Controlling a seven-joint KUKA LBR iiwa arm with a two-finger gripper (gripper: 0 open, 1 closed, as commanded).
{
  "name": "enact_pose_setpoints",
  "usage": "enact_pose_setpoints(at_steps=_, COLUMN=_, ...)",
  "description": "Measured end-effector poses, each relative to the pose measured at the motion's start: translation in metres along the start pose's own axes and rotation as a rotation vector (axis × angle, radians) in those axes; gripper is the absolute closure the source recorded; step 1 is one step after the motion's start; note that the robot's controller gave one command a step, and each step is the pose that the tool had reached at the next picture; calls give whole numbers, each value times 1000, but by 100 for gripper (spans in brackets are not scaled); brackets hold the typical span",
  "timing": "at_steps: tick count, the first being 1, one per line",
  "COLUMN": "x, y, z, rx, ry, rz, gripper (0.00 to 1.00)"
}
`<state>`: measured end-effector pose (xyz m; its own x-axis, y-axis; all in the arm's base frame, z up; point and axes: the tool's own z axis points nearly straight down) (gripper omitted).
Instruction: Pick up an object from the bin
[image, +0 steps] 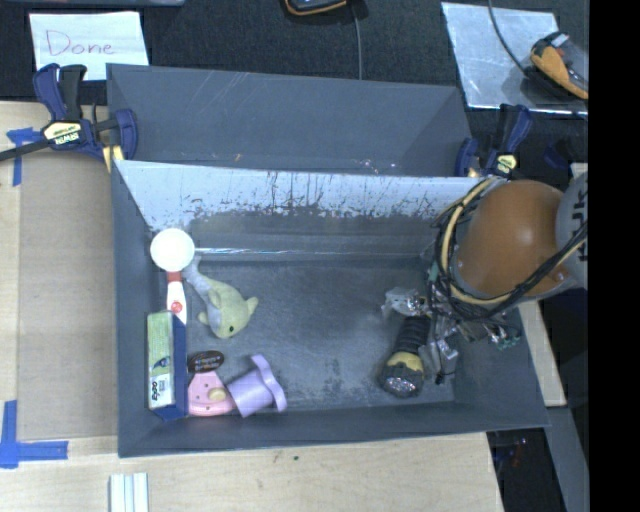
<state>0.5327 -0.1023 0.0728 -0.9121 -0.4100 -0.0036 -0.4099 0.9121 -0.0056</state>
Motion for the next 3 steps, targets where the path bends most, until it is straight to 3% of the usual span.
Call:
enact_pose_setpoints(at_steps=1, x=7, y=3, z=-43, rx=-2, ry=-3, rz=73, gripper=0)
enact_pose_setpoints(at_steps=2, x=10, y=1, z=-27, rx=-1, ry=-1, rz=-369, gripper=0)
enact_pose_setpoints(at_steps=3, x=9, y=2, z=2, rx=-1, ry=-4, rz=-547, gripper=0)
